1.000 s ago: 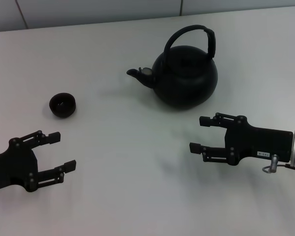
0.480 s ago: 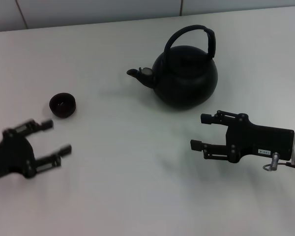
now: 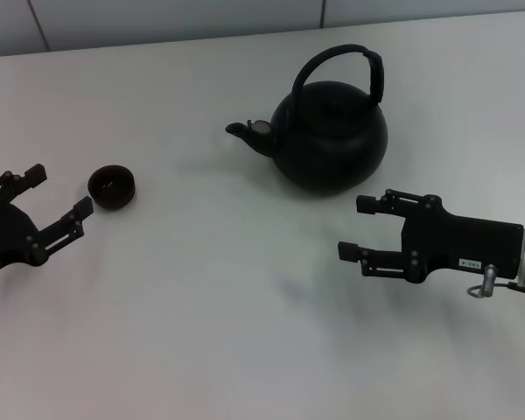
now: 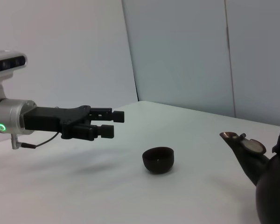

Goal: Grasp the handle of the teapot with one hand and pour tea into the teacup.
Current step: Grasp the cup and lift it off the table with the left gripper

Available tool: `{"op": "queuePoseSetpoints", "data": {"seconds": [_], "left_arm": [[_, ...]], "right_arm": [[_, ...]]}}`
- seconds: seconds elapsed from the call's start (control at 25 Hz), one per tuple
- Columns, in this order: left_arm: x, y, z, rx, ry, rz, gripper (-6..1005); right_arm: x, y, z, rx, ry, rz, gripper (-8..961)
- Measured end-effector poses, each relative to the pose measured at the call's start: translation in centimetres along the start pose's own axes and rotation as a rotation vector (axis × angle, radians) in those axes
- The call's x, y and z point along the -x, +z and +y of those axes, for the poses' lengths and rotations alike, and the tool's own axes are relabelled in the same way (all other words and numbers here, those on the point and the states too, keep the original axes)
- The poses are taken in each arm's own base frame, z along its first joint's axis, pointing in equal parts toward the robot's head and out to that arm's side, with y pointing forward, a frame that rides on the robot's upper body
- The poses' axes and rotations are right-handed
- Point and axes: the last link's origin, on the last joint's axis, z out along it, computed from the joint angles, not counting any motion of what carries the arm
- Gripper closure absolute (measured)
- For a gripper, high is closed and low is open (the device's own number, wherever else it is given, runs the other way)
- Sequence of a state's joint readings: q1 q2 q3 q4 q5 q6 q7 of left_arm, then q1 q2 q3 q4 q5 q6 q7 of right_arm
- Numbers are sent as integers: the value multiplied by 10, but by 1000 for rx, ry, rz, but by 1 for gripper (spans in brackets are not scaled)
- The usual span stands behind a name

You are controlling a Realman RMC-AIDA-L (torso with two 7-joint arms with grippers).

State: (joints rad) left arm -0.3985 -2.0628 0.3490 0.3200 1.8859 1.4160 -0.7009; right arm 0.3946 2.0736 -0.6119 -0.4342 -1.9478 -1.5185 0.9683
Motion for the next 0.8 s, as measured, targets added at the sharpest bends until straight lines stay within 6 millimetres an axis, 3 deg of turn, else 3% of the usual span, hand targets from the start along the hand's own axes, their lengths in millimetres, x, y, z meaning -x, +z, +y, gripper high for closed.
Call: {"op": "queuePoseSetpoints", "data": {"seconds": [0.4,0.8], "left_arm": [[15,21,0,-2,23,-134,211],[16,31,-1,-1,49,-162,214]], "right_arm": [[2,3,-1,3,-4,0,170],[3,3,-3,-1,-5,1,170]]}}
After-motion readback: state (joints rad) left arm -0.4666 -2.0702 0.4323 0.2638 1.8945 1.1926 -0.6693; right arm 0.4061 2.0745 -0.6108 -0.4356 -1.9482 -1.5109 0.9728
